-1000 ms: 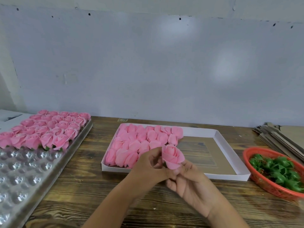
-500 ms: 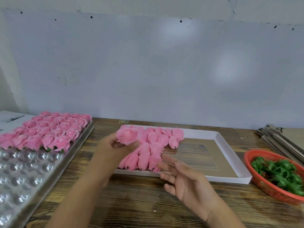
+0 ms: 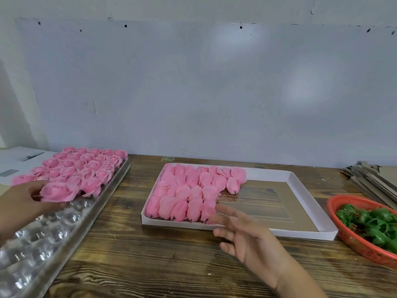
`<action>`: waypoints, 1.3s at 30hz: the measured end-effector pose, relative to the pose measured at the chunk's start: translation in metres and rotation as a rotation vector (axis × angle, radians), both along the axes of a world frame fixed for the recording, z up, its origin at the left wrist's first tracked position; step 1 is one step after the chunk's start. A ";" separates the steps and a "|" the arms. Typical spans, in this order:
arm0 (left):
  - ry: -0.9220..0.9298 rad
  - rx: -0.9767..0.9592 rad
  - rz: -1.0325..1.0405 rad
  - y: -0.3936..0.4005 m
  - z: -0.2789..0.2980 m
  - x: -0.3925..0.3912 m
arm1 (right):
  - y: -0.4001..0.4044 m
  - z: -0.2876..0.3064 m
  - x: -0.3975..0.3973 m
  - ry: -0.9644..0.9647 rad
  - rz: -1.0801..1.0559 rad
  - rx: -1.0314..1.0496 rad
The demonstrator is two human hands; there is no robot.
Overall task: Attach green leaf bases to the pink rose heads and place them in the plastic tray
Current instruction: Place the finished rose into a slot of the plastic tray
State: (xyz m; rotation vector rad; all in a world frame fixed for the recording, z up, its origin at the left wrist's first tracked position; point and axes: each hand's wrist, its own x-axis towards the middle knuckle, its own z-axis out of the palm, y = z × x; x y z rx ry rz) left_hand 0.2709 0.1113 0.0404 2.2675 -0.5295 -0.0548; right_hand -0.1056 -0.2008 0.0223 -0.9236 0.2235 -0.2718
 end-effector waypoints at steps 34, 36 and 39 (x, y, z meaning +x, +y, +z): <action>-0.034 0.424 -0.110 -0.058 0.007 -0.011 | -0.005 -0.002 0.000 0.022 -0.013 -0.066; -0.033 0.440 -0.105 -0.059 0.007 -0.012 | -0.006 -0.002 0.000 0.012 -0.016 -0.065; -0.077 0.520 -0.113 -0.059 0.007 -0.013 | -0.007 -0.002 -0.001 -0.002 -0.016 -0.067</action>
